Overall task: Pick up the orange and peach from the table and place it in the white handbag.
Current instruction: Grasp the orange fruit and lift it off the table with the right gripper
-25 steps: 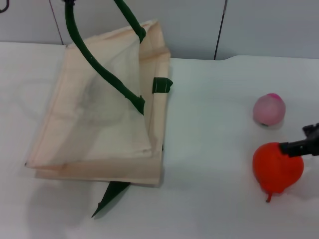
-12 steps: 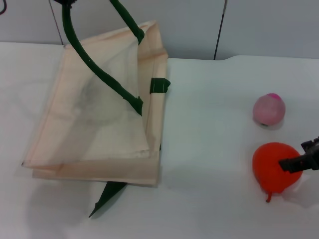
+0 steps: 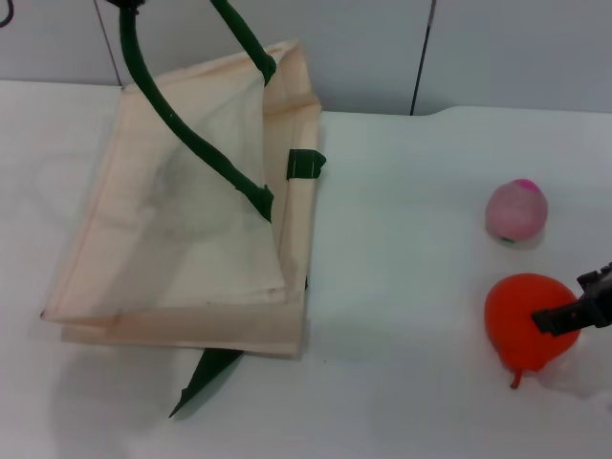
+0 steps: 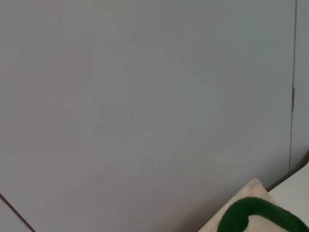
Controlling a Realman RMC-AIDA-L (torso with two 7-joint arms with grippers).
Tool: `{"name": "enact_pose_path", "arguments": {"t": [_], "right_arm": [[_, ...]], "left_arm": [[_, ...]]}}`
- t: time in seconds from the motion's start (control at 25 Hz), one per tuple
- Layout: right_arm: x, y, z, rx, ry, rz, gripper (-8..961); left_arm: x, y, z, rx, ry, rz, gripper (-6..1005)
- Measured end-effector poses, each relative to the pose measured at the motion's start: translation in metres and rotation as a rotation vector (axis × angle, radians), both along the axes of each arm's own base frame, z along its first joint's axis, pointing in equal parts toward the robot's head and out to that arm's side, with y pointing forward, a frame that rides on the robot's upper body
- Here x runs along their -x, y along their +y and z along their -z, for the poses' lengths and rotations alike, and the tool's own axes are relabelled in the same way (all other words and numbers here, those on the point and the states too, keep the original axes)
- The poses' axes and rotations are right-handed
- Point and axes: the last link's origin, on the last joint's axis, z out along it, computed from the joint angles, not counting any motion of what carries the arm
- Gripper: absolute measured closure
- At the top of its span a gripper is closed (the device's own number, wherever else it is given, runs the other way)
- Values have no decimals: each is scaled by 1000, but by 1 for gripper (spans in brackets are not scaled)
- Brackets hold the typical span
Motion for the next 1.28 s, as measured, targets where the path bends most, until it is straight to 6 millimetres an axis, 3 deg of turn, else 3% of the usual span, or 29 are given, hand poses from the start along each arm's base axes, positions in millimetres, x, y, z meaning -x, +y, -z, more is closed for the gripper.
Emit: {"name": "enact_pose_path", "arguments": {"t": [0.68, 1.28], "right_arm": [[-9, 11, 18, 31, 2, 27, 80], [-26, 25, 16, -14, -68, 56, 91]], "left_arm": [[-1, 0, 0, -4, -9, 2, 879], [-4, 1, 0, -2, -15, 8, 880]]}}
